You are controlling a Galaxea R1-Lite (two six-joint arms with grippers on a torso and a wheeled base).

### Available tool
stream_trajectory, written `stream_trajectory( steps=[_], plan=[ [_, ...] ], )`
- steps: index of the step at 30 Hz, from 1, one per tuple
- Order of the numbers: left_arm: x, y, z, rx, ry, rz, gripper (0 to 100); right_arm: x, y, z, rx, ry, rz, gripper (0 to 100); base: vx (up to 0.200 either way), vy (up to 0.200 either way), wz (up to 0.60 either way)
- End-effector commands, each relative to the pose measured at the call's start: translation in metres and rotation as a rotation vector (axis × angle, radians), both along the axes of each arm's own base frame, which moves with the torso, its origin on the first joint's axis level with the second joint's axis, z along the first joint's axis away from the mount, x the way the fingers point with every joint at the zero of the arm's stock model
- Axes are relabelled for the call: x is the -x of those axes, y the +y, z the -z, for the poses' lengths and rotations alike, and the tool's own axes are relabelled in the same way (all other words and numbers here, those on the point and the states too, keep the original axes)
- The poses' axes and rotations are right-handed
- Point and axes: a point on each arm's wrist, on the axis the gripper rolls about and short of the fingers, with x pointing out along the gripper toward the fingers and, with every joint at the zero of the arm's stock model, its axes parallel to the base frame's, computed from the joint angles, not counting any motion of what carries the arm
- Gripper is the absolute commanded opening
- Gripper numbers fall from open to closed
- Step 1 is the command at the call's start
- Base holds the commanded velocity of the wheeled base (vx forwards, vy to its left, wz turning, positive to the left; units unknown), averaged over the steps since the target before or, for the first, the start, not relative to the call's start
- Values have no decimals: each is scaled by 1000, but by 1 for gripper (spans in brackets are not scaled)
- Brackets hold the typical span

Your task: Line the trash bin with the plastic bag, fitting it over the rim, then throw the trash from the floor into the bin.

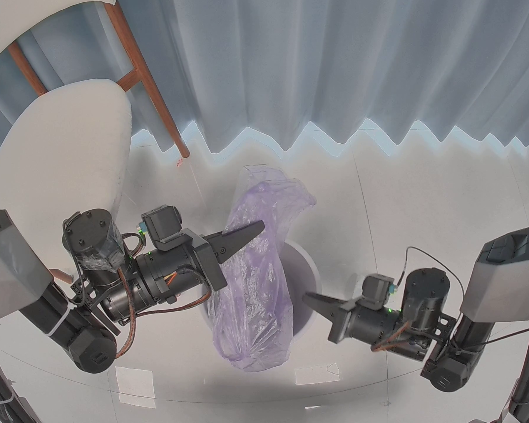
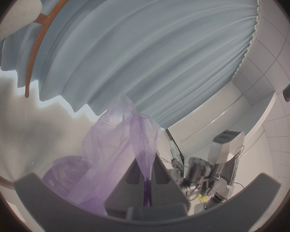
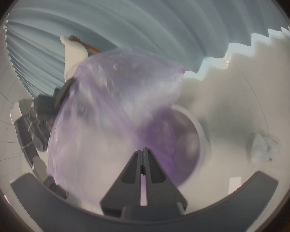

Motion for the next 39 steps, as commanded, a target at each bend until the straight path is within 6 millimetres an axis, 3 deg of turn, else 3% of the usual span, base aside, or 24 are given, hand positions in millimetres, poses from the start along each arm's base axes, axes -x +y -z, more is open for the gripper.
stream_trajectory(
  steps=[1,8,9,11,13,14,17,22,27,29,32,39],
  plan=[
    [-7,-2,-6,23,-24,-37,0,47,-22,19,157,103,-40,0,0,0,0],
    [-3,3,-15,37,-44,-43,0,74,9,68,288,212,-205,0,0,0,0],
    [-3,3,-15,37,-44,-43,0,74,9,68,288,212,-205,0,0,0,0],
    [-4,4,-15,36,-45,-47,0,81,30,72,266,192,-265,0,0,0,0],
    [-4,4,-15,36,-45,-47,0,81,30,72,266,192,-265,0,0,0,0],
    [-3,4,-14,35,-44,-47,0,81,47,77,241,177,-296,0,0,0,0],
    [-2,4,-15,33,-49,-47,0,70,63,90,225,164,-294,0,0,0,0],
    [-1,5,-17,35,-54,-47,0,54,77,87,160,121,-270,0,0,0,0],
    [0,5,-14,28,-46,-44,0,13,79,71,76,30,-146,0,0,0,0],
    [1,5,-13,25,-41,-43,0,-13,79,62,30,-28,-49,0,0,0,0],
    [4,6,-10,15,-31,-37,0,-32,77,54,-3,-76,19,0,0,0,0],
    [17,10,-9,4,-10,-20,0,-44,83,40,-45,-139,39,0,0,0,0]
  ],
)
